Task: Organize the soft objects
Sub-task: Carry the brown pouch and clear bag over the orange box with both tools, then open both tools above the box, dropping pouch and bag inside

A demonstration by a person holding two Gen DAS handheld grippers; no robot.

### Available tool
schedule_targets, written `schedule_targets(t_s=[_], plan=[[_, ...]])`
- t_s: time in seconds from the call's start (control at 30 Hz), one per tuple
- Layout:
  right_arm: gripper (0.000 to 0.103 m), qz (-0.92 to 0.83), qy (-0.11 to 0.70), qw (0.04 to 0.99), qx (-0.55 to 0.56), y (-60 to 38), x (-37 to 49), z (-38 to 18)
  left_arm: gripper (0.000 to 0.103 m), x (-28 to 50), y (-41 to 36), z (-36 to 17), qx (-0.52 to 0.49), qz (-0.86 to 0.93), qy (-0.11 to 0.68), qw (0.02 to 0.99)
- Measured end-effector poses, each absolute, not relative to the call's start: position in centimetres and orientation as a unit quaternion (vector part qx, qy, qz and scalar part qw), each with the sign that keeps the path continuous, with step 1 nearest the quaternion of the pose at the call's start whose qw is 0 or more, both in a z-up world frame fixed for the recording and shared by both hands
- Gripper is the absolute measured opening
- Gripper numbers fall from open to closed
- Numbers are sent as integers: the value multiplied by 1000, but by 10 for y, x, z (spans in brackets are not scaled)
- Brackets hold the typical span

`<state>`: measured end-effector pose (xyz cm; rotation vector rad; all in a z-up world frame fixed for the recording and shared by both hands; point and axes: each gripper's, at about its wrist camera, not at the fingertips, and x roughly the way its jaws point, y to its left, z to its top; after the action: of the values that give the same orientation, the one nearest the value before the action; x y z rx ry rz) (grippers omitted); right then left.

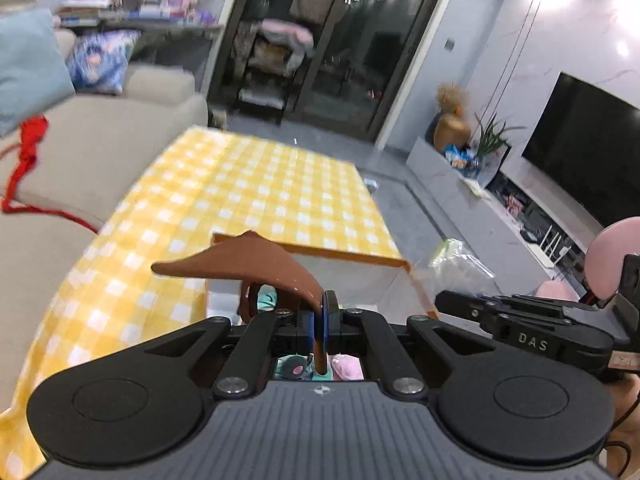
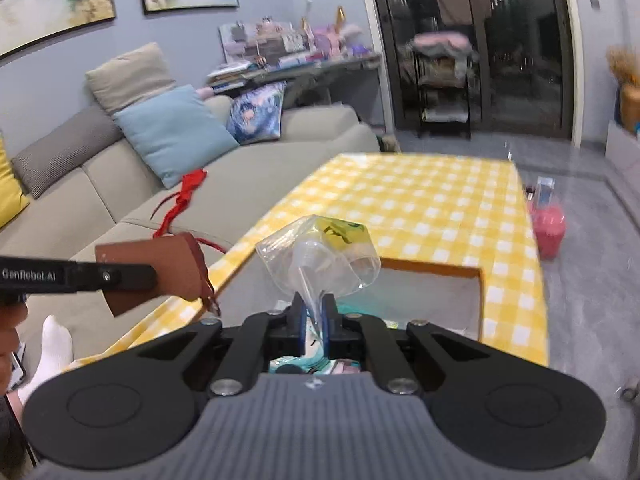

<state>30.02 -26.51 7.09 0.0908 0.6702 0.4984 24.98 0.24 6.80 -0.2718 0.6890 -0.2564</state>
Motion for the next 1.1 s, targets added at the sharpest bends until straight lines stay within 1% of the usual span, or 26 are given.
schedule_targets(t_s=[0.2, 0.37, 0.57, 0.67, 0.7, 0.73, 0.77, 0.8, 0.83, 0.9, 0.93, 1.0, 1.03, 1.1], plan=[[5, 219, 379, 897, 67, -265, 343, 27, 4, 297, -7, 30, -104, -120, 383, 910], [5, 203, 415, 885, 60, -265, 360, -3, 4, 324, -8, 2, -130, -130, 411, 893], [5, 209, 423, 882, 18, -260, 358, -24, 5, 335, -17, -14, -121, -126, 417, 892], [5, 209, 405, 890, -6, -259, 354, -25, 8, 336, -20, -21, -125, -108, 421, 892], [5, 210, 403, 891, -15, -258, 353, -25, 18, 335, -19, -23, -131, -105, 418, 893], [5, 211, 401, 891, -19, -257, 352, -25, 36, 335, -18, -24, -141, -103, 415, 893], [5, 211, 401, 891, -17, -258, 352, -24, 46, 334, -17, -24, -151, -100, 413, 893], [5, 210, 403, 891, -14, -259, 354, -25, 71, 334, -16, -24, -161, -95, 411, 892], [5, 209, 404, 891, -11, -260, 353, -26, 88, 333, -14, -24, -169, -89, 409, 892], [5, 204, 405, 891, -9, -259, 354, -26, 91, 329, -11, -20, -181, -87, 398, 895], [5, 200, 405, 892, -6, -260, 354, -26, 94, 326, -11, -16, -172, -85, 392, 900], [6, 197, 406, 893, 2, -261, 354, -26, 100, 321, -16, -4, -130, -86, 383, 910], [7, 190, 402, 896, 6, -262, 352, -25, 100, 318, -18, 1, -110, -90, 379, 914], [15, 182, 389, 903, 9, -263, 348, -22, 102, 314, -20, 9, -91, -96, 379, 916]])
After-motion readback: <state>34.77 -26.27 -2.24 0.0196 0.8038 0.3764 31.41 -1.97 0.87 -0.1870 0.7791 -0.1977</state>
